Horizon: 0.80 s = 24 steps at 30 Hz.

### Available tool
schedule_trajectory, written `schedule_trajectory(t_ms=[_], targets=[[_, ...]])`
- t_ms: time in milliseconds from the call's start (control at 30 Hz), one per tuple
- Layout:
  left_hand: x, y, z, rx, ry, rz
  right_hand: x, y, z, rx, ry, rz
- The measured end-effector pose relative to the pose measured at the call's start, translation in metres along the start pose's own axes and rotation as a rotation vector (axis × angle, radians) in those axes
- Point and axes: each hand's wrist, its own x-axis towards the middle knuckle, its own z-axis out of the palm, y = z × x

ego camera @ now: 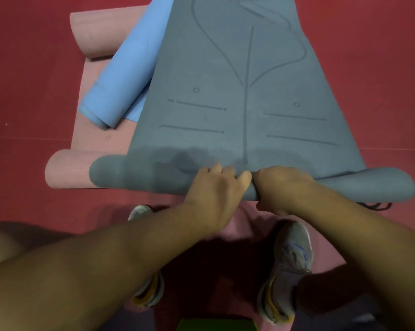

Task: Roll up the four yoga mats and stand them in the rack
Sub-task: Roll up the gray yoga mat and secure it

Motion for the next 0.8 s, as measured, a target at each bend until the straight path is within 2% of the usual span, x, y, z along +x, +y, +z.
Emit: schedule_trajectory(t_ms=[67,233,300,367,467,533,667,800], targets=[[0.001,-0.003,0.001,-0.075,-0.050,-0.007,-0.001,-0.003,0.003,-0.044,0.029,-0.029],[0.016,-0.028,0.004,-0.318,-0.314,-0.055,-0.006,-0.014,0.019,-0.126,0.302,-0.072],[0.019,-0.031,0.003,-0.402,-0.380,-0.037,-0.005,-0.011,0.018,-0.104,0.302,-0.076],[0.015,-0.025,-0.002,-0.336,-0.297,0.002,-0.001,-0.006,0.014,-0.059,0.225,-0.066],[0.001,-0.009,-0.002,-0.034,-0.016,-0.014,0.001,0.003,0.001,-0.011,0.044,-0.049],[-0.004,-0.006,0.002,0.018,0.020,0.013,0.002,0.006,-0.003,-0.005,-0.010,-0.099],[0.002,-0.020,0.012,-0.129,-0.171,0.076,0.002,-0.005,0.013,-0.031,0.027,-0.075],[0.017,-0.038,0.002,-0.436,-0.449,0.081,-0.002,-0.010,0.027,-0.123,0.341,-0.041]])
